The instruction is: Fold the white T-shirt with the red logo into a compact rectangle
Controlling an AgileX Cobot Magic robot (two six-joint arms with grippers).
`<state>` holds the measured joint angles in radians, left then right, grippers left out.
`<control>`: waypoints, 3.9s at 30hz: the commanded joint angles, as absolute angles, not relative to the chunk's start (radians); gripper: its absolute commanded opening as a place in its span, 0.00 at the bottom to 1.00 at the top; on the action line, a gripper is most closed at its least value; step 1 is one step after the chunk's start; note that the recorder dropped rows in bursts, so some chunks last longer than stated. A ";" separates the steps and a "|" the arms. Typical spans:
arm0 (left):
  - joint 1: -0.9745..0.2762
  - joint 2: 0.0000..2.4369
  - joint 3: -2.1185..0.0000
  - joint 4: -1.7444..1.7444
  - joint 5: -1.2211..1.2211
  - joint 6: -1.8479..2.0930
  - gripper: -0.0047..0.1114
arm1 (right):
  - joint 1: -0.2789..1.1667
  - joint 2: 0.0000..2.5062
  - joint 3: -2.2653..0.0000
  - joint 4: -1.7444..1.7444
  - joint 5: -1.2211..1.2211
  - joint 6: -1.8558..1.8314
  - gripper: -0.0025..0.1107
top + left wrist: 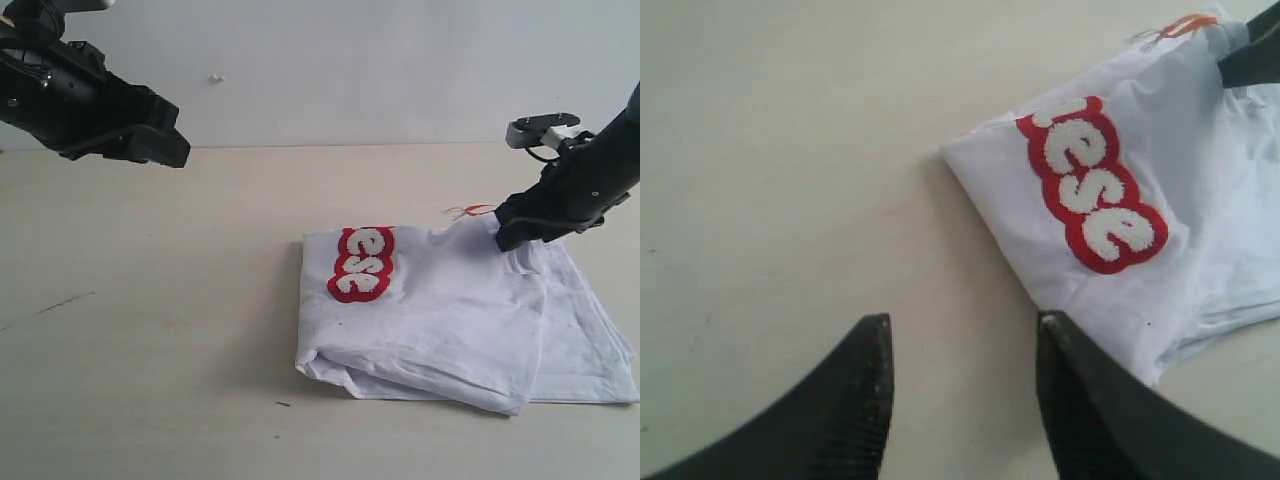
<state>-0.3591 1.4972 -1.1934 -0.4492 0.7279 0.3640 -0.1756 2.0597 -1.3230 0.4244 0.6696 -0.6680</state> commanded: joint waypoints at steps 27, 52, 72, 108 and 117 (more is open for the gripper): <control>-0.362 1.494 -1.189 -0.461 0.702 0.366 0.43 | -0.174 1.980 -1.452 0.463 0.944 -0.739 0.02; -0.362 1.535 -1.189 -0.650 0.761 0.572 0.43 | -0.151 1.726 -1.522 0.199 1.029 -0.341 0.02; -0.362 1.546 -1.189 -0.667 0.738 0.572 0.43 | -0.151 1.839 -1.472 -0.340 1.045 0.096 0.22; -0.358 1.504 -1.189 -0.618 0.750 0.648 0.37 | 0.041 2.127 -1.258 0.020 0.852 -0.305 0.02; -0.358 1.467 -1.181 -0.503 0.710 0.543 0.08 | 0.295 2.223 -1.407 -0.012 1.034 -0.322 0.02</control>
<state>-0.3591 1.4691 -1.1914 -0.5287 0.7335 0.5815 0.2108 2.1571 -1.3885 -0.0997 1.0191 -0.3038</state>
